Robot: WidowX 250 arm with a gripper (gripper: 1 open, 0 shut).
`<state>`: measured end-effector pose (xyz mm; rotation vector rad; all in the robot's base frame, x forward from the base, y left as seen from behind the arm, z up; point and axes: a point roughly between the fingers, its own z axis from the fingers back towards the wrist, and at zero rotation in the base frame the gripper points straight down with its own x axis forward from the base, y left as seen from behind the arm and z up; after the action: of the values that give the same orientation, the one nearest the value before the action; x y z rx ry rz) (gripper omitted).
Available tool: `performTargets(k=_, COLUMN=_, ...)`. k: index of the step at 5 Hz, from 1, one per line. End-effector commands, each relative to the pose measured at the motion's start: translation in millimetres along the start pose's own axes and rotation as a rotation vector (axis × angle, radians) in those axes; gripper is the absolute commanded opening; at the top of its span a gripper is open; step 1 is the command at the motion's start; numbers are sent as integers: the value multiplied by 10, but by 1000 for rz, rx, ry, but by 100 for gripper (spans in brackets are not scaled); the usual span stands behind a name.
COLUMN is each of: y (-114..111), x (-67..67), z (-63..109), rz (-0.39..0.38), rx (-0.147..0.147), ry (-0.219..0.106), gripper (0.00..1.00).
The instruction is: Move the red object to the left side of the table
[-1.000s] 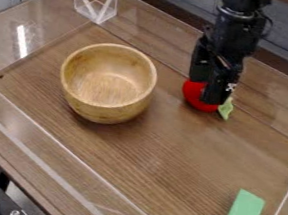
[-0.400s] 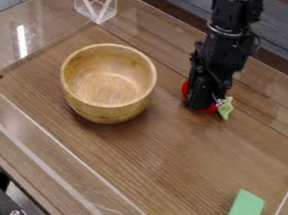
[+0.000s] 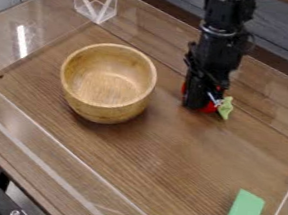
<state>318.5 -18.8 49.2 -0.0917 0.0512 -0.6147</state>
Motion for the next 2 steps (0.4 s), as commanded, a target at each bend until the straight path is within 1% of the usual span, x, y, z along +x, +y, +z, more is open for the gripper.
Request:
performTargets(k=1, y=83, x=24, z=34, rz=-30, rx=33, ry=-67, gripper=0)
performTargets(k=2, y=75, x=73, z=27, rz=-70, rx=31, ry=-76, gripper=0)
